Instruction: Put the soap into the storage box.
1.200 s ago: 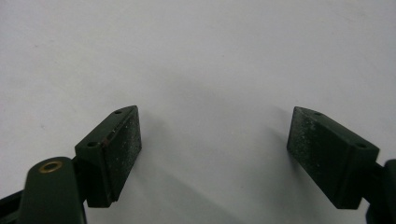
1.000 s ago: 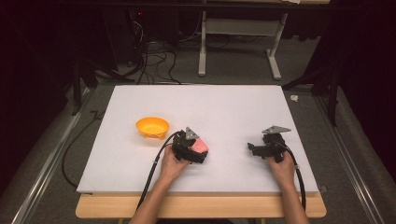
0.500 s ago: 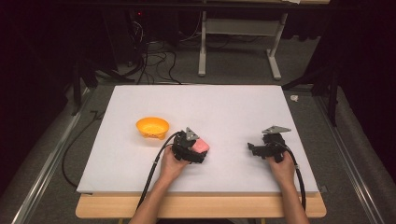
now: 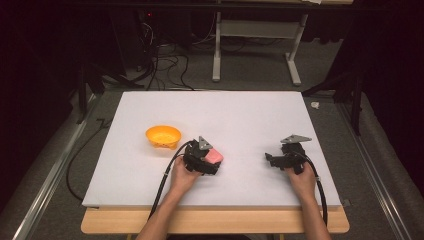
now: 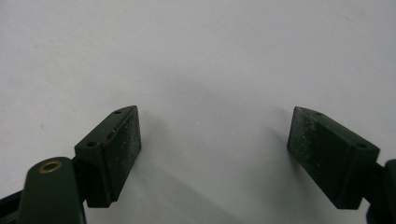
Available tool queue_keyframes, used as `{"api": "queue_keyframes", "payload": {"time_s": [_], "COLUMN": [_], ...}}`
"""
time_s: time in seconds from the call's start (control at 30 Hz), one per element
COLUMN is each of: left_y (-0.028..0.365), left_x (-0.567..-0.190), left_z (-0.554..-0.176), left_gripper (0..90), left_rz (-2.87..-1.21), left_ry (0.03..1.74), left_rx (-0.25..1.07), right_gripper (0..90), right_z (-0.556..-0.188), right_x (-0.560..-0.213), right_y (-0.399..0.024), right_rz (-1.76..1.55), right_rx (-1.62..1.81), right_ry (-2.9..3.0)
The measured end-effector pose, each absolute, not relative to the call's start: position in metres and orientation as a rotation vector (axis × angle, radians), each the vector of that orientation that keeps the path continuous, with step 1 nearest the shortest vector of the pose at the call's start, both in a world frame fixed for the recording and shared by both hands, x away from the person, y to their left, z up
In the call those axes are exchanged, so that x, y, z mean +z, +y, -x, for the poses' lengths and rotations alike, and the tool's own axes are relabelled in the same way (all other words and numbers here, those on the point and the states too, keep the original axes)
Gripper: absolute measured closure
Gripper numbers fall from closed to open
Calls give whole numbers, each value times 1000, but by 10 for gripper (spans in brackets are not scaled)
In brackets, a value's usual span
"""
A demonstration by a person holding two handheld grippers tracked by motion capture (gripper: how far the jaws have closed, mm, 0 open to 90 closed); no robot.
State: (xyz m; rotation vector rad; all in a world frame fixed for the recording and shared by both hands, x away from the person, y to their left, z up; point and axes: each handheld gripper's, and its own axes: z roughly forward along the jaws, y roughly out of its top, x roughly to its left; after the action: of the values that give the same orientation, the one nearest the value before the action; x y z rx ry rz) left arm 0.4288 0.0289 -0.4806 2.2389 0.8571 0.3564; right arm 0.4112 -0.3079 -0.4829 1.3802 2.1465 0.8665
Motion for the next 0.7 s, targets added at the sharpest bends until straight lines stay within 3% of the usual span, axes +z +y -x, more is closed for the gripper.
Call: {"api": "queue_keyframes", "payload": {"time_s": [0.7], "left_y": [38], "left_x": [-461], "left_z": [-418], "left_gripper": [138], "left_rz": [-2179], "left_ry": [843], "left_rx": [365], "right_gripper": [183], "right_z": [-411], "right_x": [-483], "right_y": [-308], "right_rz": [-1386], "right_rx": [867], "right_ry": [2145]}}
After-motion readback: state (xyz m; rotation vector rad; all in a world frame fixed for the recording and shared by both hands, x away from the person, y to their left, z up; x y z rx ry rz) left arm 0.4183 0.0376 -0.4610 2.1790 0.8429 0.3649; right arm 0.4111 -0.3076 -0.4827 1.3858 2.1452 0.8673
